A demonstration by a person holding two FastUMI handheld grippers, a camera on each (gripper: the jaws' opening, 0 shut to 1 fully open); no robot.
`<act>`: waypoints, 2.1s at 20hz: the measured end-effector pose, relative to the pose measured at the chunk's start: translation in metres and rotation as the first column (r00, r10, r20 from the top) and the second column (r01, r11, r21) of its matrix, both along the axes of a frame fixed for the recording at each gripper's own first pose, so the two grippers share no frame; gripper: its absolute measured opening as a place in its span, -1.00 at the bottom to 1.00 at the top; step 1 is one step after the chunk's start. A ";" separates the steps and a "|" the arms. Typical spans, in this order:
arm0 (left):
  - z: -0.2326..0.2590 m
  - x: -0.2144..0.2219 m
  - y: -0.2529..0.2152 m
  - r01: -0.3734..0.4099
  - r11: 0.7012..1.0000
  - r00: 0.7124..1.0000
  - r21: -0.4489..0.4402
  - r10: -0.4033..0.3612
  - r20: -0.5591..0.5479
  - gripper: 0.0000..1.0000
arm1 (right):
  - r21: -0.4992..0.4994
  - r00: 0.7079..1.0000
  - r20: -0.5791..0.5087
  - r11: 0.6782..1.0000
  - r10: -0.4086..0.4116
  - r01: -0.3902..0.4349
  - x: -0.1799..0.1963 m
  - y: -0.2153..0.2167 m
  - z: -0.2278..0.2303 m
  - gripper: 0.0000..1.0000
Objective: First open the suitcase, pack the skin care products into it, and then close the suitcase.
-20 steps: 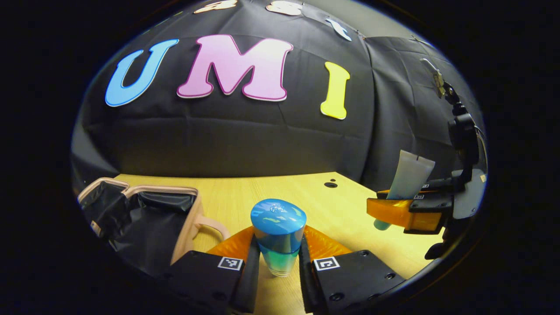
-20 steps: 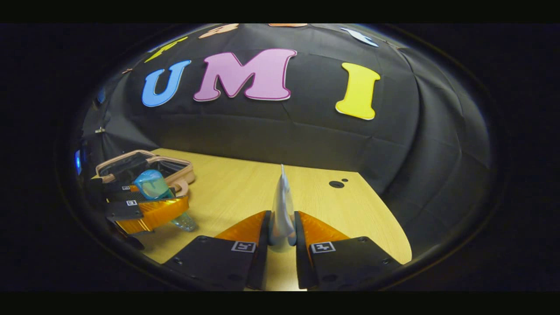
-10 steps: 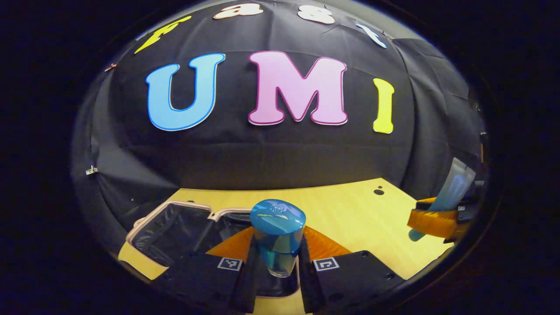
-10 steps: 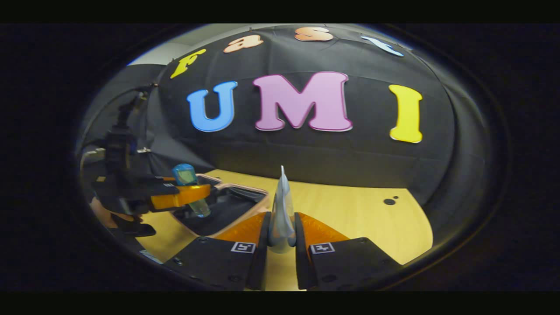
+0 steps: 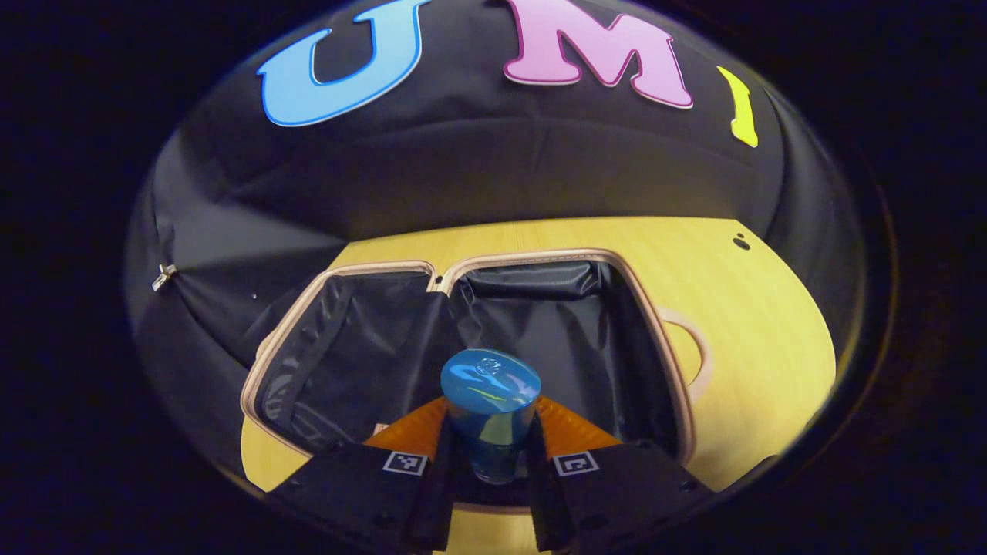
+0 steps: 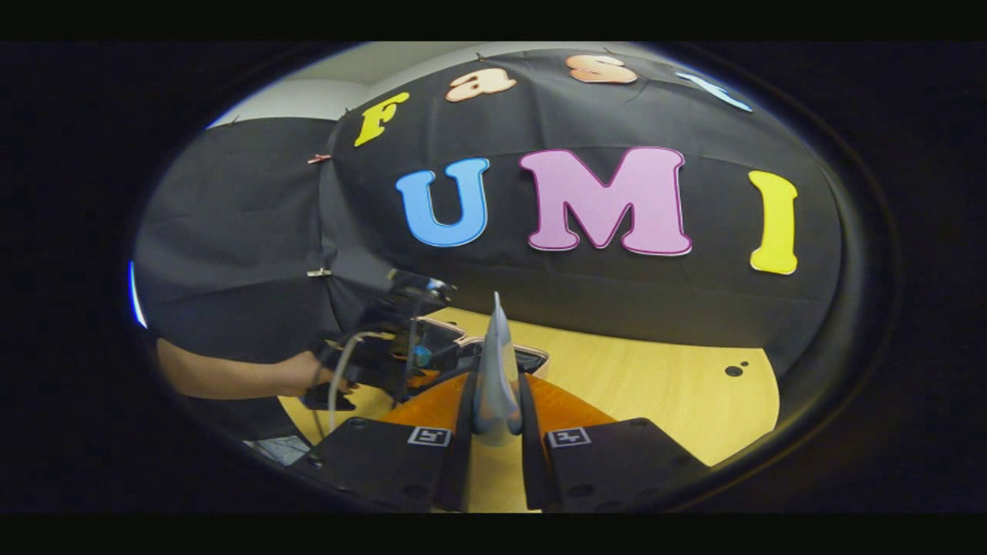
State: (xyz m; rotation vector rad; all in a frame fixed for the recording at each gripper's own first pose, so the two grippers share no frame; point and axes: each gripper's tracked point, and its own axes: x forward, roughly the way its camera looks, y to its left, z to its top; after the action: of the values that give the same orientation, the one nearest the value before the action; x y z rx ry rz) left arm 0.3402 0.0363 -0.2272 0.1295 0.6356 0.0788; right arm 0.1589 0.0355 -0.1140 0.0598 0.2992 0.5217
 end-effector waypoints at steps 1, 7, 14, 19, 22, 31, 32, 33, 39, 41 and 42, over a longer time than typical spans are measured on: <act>-0.006 0.010 -0.001 0.003 1.000 1.000 0.003 -0.003 -0.021 -0.03 | -0.003 1.000 -0.002 1.000 -0.004 0.004 0.000 -0.003 0.003 -0.40; -0.022 0.071 -0.004 0.008 1.000 0.991 -0.014 -0.010 -0.136 -0.11 | -0.016 0.998 -0.033 0.998 -0.056 0.055 0.021 -0.018 -0.006 -0.39; -0.049 0.094 0.004 -0.003 0.999 0.986 -0.038 -0.003 -0.166 0.02 | -0.060 0.992 -0.098 0.995 -0.083 0.078 0.063 0.007 -0.047 -0.39; 0.039 0.062 0.038 0.003 0.999 0.997 -0.048 0.000 0.077 0.36 | -0.068 0.982 -0.164 0.994 -0.091 0.081 0.096 0.054 -0.079 -0.39; 0.090 0.011 0.072 -0.067 0.994 0.972 -0.086 0.084 0.217 0.51 | -0.073 0.969 -0.223 0.993 -0.104 0.089 0.119 0.089 -0.105 -0.51; 0.155 -0.119 0.127 -0.153 0.967 0.895 -0.203 0.222 0.386 0.52 | -0.202 0.823 -0.538 0.976 -0.180 0.081 0.130 0.161 -0.226 -0.39; 0.161 -0.127 0.135 -0.160 0.971 0.891 -0.178 0.220 0.397 0.52 | -0.210 0.805 -0.559 0.973 -0.201 0.097 0.133 0.166 -0.234 -0.39; 0.164 -0.135 0.138 -0.169 0.972 0.888 -0.165 0.223 0.401 0.52 | -0.239 0.801 -0.561 0.967 -0.209 0.085 0.139 0.168 -0.246 -0.39; 0.149 -0.158 0.137 -0.161 0.957 0.896 -0.242 0.245 0.371 0.52 | -0.318 0.691 -0.647 0.938 -0.323 0.141 0.155 0.167 -0.288 -0.39; 0.142 -0.163 0.136 -0.158 0.958 0.906 -0.239 0.237 0.350 0.52 | -0.317 0.646 -0.674 0.930 -0.358 0.185 0.158 0.166 -0.292 -0.54; 0.141 -0.166 0.138 -0.161 0.959 0.908 -0.234 0.237 0.345 0.53 | -0.313 0.617 -0.695 0.928 -0.369 0.202 0.157 0.167 -0.294 -0.51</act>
State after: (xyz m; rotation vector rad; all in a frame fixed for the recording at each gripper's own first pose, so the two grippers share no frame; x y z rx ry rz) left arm 0.1742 0.1747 -0.0867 -0.1468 0.2725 0.2319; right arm 0.3156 0.2021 -0.4083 0.1197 1.1473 0.1058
